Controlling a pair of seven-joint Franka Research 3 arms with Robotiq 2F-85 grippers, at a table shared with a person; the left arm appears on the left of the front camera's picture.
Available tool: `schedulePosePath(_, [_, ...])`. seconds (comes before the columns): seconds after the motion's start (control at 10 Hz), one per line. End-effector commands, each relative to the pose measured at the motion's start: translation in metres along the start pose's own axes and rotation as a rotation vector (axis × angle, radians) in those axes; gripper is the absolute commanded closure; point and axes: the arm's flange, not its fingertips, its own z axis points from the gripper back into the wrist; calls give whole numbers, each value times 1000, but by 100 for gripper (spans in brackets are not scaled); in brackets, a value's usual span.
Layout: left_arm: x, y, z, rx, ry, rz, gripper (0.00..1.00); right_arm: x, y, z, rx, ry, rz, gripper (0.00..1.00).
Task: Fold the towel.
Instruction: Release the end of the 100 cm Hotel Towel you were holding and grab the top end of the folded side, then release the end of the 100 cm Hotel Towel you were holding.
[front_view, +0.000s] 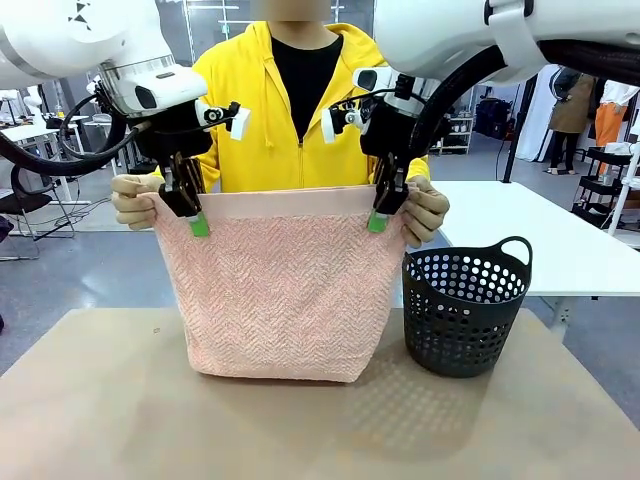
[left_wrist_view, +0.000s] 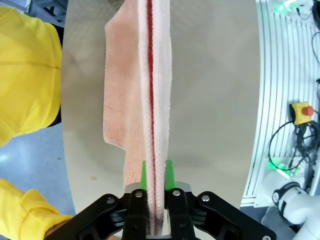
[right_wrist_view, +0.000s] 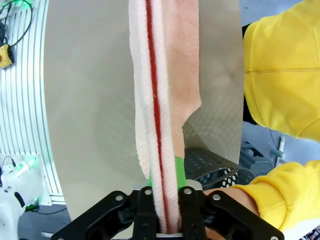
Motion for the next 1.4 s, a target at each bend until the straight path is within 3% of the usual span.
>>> schedulePosePath(0.0, [-6,-8,1,-13,-9,-18,100,-1,-2,0,8,-10,15,100])
schedulePosePath(0.4, [-12,-13,2,-17,-5,-16,100,-4,-3,-4,-21,-19,-30,100])
schedulePosePath(0.5, [-1,-1,1,0,1,3,100,1,0,-1,0,0,2,100])
schedulePosePath(1.3, [-1,-1,1,0,1,3,100,1,0,-1,0,0,2,100])
